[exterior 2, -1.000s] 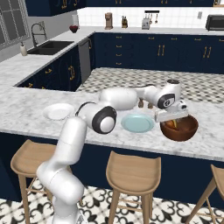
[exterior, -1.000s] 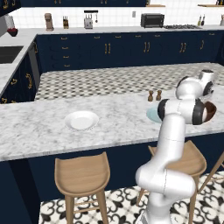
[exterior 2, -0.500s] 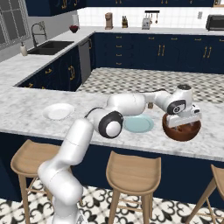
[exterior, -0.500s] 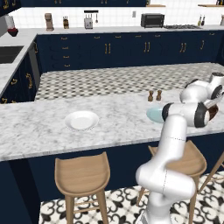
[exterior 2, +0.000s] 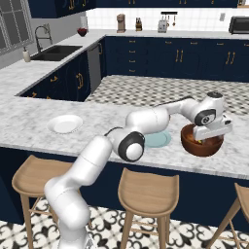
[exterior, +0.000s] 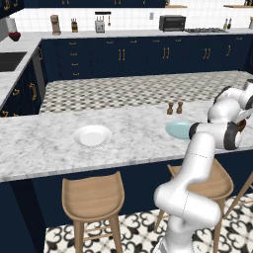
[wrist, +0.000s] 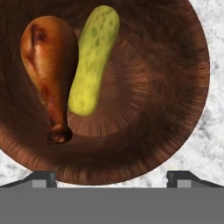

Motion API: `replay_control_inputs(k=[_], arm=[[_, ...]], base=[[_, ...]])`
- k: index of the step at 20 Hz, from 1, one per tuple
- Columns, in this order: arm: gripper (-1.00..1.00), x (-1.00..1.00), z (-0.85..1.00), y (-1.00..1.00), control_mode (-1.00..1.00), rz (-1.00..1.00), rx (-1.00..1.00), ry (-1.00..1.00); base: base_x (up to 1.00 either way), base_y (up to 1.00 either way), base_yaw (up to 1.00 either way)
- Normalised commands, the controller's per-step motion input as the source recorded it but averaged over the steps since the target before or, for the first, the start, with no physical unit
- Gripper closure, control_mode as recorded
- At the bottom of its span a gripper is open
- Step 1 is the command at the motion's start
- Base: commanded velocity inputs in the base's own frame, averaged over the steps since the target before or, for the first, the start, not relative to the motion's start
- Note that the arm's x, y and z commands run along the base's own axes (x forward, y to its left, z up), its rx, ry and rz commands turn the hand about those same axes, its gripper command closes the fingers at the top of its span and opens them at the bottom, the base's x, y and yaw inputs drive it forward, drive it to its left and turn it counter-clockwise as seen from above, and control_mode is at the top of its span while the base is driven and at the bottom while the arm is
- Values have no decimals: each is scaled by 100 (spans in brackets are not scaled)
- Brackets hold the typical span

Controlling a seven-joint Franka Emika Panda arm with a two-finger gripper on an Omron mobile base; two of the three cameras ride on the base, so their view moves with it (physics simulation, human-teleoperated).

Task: Pick the chicken drumstick and cucumber from their plates and place them in the bowl. Then put the bowl in the fridge.

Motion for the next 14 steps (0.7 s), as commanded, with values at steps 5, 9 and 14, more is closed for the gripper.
replay_control_inputs(k=[5,9,14], arm=[[-100,0,18,0,-100,-9,1,0],[-100,-21,0,6,-100,-28,0,0],[-100,-10,0,3,-100,-38,0,0]], base=[[0,0,0],[0,0,0],[0,0,0]])
